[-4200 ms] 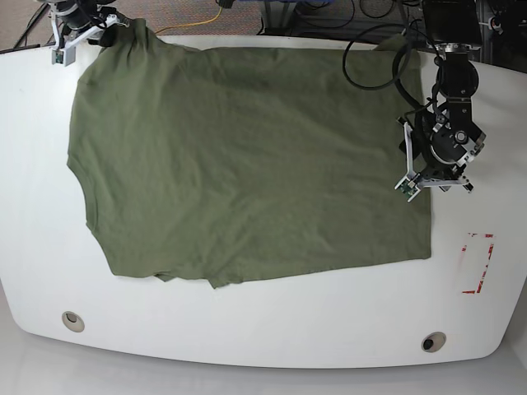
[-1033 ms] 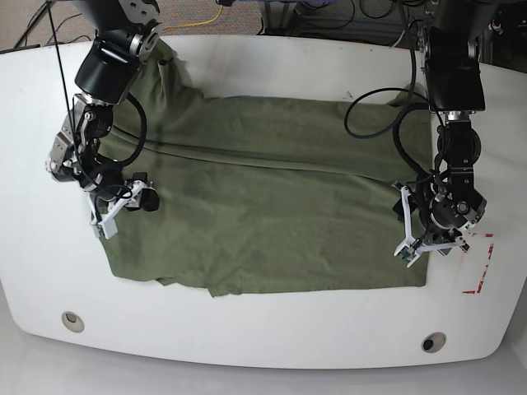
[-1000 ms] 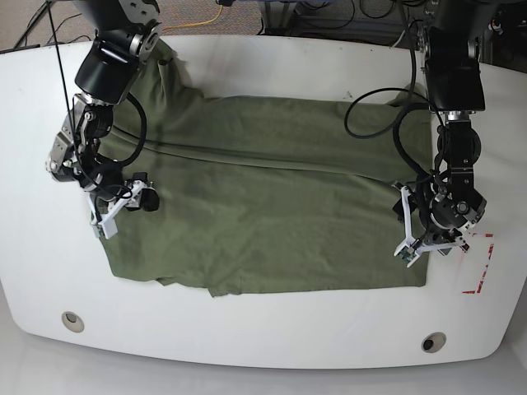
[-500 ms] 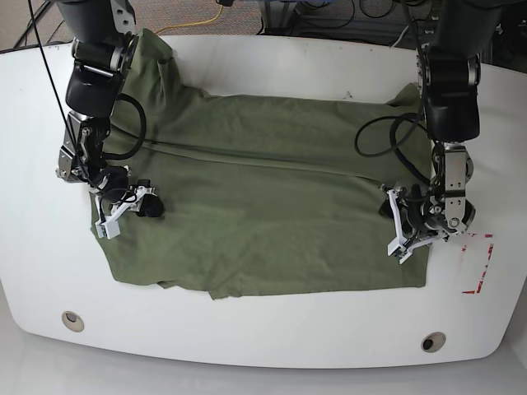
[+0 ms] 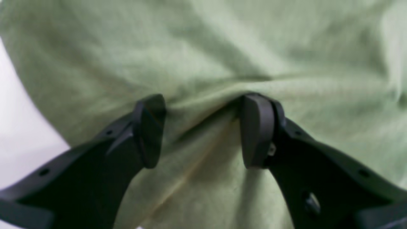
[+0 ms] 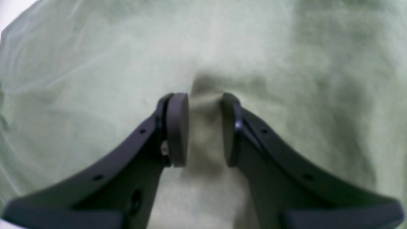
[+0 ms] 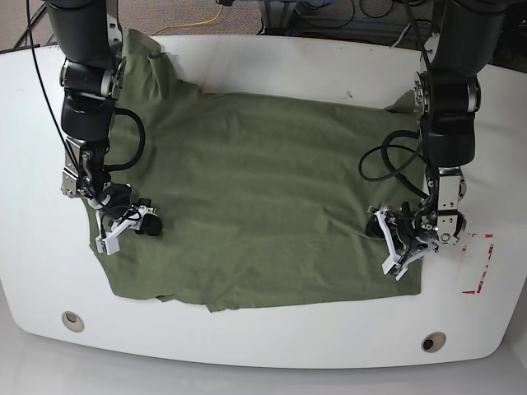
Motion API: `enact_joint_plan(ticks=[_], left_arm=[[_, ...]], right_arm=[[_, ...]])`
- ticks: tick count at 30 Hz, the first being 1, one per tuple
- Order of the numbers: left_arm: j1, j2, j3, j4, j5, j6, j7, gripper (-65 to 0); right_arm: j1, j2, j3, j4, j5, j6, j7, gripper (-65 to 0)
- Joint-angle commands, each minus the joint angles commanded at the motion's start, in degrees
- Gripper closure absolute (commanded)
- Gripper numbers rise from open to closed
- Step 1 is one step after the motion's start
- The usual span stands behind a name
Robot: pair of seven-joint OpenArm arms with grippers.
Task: Layout the t-shirt on the table in an organized manner, then fold the t-shirt properly
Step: 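Pull the shirt with both grippers toward the robot, bunching it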
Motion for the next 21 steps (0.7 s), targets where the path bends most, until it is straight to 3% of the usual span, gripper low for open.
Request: enact_joint_plan(ticks=[9,11,15,19,21], left_arm=[[-0.2,-0.3,4.1,4.5,-0.3,-0.2,0.3,-35.3],[0.7,-0.4,4.0,8.1,-0.3,-0.2,1.0,-35.3],[4.3,-1.9,4.0,17.8,-0.4,-0.3,7.3,-35.3],[9.3,-1.9,3.8,31.6,-0.4,-3.3,14.2,-35.3],[12.2,-2.4,3.0,37.5,-0.4,-3.6,17.1,-35.4]], right_arm=[[1.1,0.1,0.2,5.4,0.1,0.00,-1.1,-17.3],[0.4,0.3,0.4,9.1,0.3,0.00,-4.0,-17.3],[-2.5,1.8,0.7,20.5,0.4,0.00,-12.4,-17.3],[-8.4,1.5,6.3,34.5,0.4,0.00,-22.2,-17.3],[-11.4,1.3,9.5,40.6,0.4,0.00,-26.5,-17.3]])
